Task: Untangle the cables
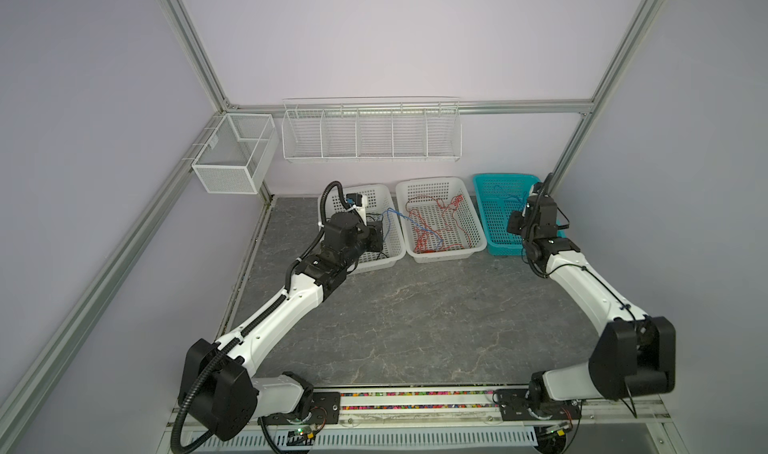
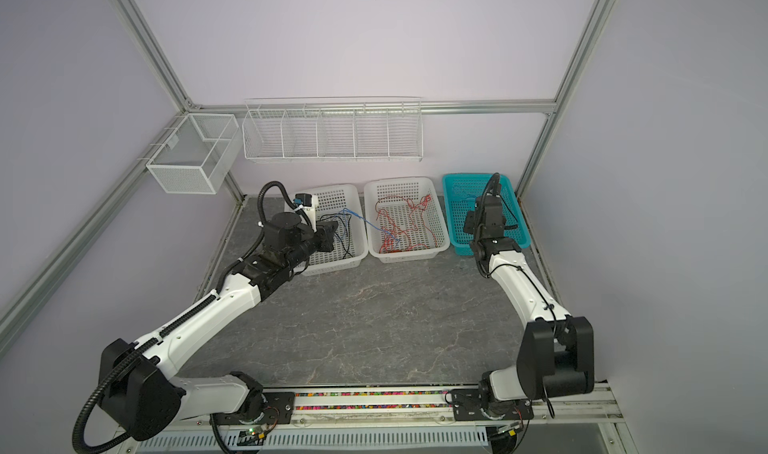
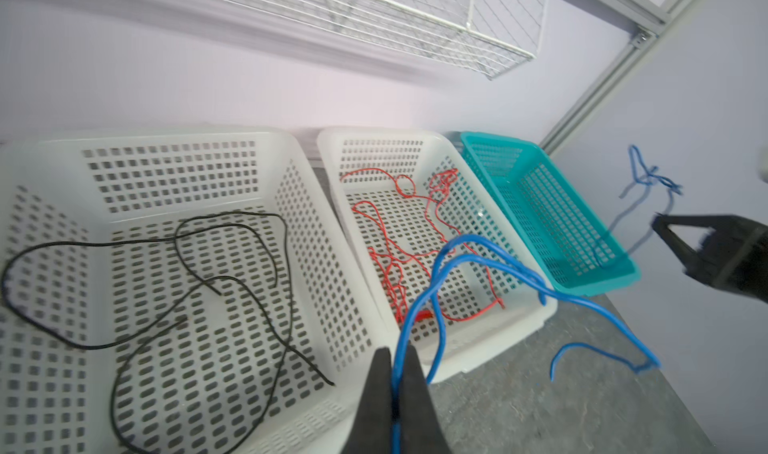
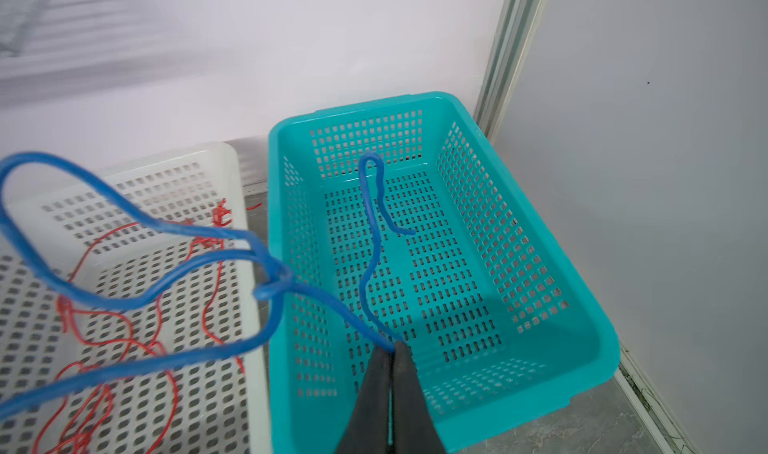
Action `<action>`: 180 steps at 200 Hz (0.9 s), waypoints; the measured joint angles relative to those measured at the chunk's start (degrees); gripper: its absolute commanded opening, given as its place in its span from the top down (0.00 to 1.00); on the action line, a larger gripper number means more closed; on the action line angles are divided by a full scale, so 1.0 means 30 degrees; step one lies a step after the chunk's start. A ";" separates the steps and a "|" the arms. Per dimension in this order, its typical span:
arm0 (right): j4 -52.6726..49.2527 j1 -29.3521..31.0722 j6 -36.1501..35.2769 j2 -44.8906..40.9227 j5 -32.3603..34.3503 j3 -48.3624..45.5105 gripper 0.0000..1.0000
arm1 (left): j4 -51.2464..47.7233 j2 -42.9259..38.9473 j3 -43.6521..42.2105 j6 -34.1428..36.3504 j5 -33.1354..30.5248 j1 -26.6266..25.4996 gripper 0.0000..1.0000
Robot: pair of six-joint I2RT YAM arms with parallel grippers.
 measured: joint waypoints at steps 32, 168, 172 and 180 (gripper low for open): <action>0.0211 -0.0984 0.0211 0.2623 -0.1064 0.0845 0.94 | -0.0022 0.1333 0.0503 0.0138 0.0401 -0.0925 1.00; -0.0291 -0.1144 0.0787 0.3461 -0.5100 0.1399 0.61 | -0.0503 0.3526 0.2149 0.0517 0.0729 -0.1872 1.00; -0.0277 -0.1107 0.0765 0.3191 -0.5268 0.1297 0.59 | -0.0503 0.3563 0.2186 0.0583 0.0729 -0.1902 1.00; -0.0284 -0.1020 0.0714 0.2688 -0.5501 0.1107 0.57 | -0.0517 0.3636 0.2266 0.0663 0.0678 -0.1953 1.00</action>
